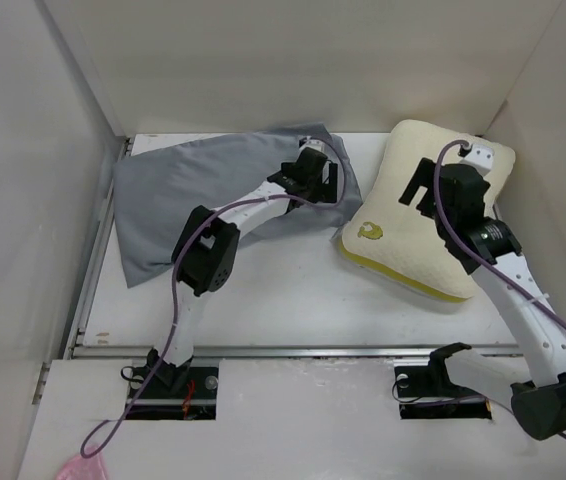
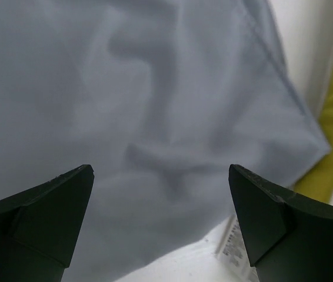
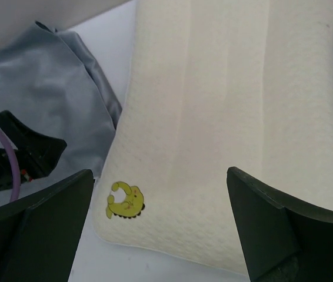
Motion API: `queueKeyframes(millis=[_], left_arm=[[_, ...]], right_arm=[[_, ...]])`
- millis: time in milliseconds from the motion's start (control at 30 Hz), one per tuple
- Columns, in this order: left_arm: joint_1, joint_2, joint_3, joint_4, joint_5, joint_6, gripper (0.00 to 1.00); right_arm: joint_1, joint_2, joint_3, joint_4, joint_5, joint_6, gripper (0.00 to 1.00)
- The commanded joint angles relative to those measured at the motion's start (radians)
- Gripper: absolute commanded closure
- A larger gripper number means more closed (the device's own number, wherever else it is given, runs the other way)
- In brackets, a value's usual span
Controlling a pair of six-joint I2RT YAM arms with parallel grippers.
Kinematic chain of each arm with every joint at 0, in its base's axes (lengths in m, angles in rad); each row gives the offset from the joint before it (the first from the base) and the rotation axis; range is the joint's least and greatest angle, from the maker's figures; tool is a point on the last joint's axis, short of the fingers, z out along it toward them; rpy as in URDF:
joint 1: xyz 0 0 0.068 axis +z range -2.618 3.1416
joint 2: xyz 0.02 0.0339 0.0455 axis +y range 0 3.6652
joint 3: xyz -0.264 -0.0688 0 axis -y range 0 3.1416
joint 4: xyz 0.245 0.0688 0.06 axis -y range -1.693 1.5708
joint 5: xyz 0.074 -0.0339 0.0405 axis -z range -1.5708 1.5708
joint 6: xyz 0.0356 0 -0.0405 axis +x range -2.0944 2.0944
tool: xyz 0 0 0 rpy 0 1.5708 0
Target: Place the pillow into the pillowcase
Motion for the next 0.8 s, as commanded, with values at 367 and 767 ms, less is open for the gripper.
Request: queueKeyframes(millis=[367,767], left_arm=[[-0.004,0.138,0.091,-0.081,0.012,-0.057,0.27],[0.033,-0.228,-0.542,-0.221,-0.198,-0.186,1.00]], right_arm=[[-0.015,-0.016,-0.105,-0.047,-0.019,0.045,0.00],[-0.015,0.039,-0.129,0.021,-0.068,0.045,0.00]])
